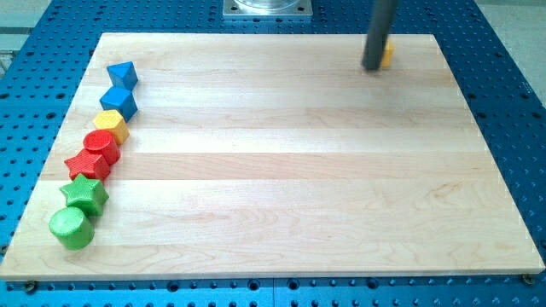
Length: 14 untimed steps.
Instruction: Slide the blue triangle to the bottom right of the yellow heart
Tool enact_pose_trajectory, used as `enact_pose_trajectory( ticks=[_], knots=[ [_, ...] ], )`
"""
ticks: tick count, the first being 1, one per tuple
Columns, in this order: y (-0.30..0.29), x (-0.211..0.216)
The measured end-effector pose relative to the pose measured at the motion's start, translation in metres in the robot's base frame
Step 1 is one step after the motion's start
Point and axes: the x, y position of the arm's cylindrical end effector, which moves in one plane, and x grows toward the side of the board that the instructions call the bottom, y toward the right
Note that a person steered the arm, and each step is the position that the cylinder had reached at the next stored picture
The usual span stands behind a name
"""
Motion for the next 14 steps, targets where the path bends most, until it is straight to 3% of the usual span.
enact_pose_trajectory(
  ticks=[1,2,3,5,6,7,9,11,12,14],
  knots=[
    [0.001,-0.023],
    [-0.028,-0.016],
    [-0.112,-0.016],
    [-0.332,-0.043],
    [-0.411,-0.014],
    [-0.447,0.026],
    [-0.452,0.074],
    [-0.419,0.062],
    [-0.465,0.057],
    [-0.380,0.060]
  ],
)
